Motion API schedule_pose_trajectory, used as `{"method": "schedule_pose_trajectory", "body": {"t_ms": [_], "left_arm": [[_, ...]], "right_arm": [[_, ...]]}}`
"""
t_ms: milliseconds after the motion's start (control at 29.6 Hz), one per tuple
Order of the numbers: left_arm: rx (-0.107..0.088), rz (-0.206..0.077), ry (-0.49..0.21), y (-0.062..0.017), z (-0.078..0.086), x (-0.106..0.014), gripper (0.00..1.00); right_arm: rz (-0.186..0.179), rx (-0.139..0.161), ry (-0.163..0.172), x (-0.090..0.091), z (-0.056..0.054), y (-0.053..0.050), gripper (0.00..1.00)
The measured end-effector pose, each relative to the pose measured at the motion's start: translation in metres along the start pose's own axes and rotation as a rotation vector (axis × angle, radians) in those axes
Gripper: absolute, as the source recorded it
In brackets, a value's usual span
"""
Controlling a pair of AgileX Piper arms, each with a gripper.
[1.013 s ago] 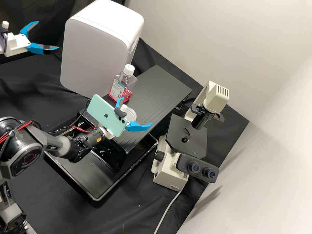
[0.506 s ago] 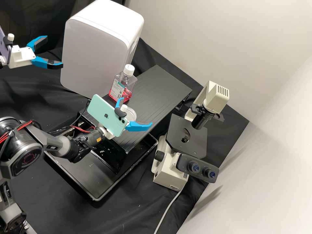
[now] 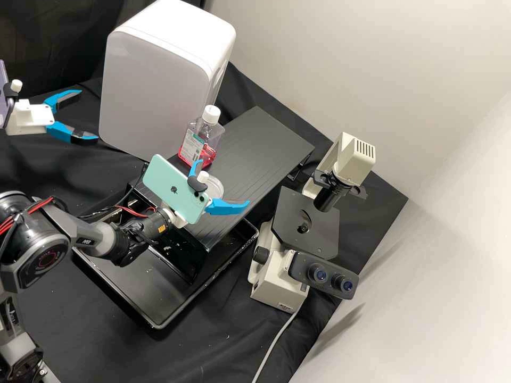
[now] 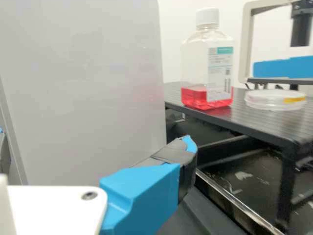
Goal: Remove the lid from the petri dish
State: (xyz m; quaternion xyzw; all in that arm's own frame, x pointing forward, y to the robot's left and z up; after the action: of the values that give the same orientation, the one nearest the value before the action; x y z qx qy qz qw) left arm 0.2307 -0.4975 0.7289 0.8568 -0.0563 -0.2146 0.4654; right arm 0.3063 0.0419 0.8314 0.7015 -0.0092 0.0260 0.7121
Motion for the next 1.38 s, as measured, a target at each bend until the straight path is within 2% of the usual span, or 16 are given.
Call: {"method": "schedule_pose_trajectory", "body": {"t_ms": [68,135,338,439,675,912,1013,1182,1283,1384], "left_arm": [[0.0,-0.007,-0.016,-0.001,0.004,-0.006,1.0],[0.011,-0.021,-0.051,-0.0028,0.009,-0.013,1.0],[0.099,-0.053,-0.164,-0.0076,0.023,-0.025,1.0],[0.127,-0.059,-0.209,-0.0084,0.028,-0.031,1.0],[0.145,-0.063,-0.257,-0.0089,0.033,-0.041,1.0],[0.152,-0.072,-0.289,-0.0108,0.037,-0.042,1.0],[0.134,-0.1,-0.316,-0.0152,0.039,-0.041,1.0],[0.077,-0.129,-0.333,-0.0189,0.04,-0.037,1.0],[0.042,-0.136,-0.33,-0.0195,0.04,-0.033,1.0],[0.025,-0.148,-0.327,-0.0216,0.04,-0.031,1.0]], "right_arm": [[0.0,0.0,0.0,0.0,0.0,0.0,1.0],[0.0,0.0,0.0,0.0,0.0,0.0,1.0],[0.0,0.0,0.0,0.0,0.0,0.0,1.0],[0.0,0.0,0.0,0.0,0.0,0.0,1.0],[0.0,0.0,0.0,0.0,0.0,0.0,1.0],[0.0,0.0,0.0,0.0,0.0,0.0,1.0],[0.0,0.0,0.0,0.0,0.0,0.0,1.0],[0.0,0.0,0.0,0.0,0.0,0.0,1.0],[0.0,0.0,0.0,0.0,0.0,0.0,1.0],[0.0,0.0,0.0,0.0,0.0,0.0,1.0]]}}
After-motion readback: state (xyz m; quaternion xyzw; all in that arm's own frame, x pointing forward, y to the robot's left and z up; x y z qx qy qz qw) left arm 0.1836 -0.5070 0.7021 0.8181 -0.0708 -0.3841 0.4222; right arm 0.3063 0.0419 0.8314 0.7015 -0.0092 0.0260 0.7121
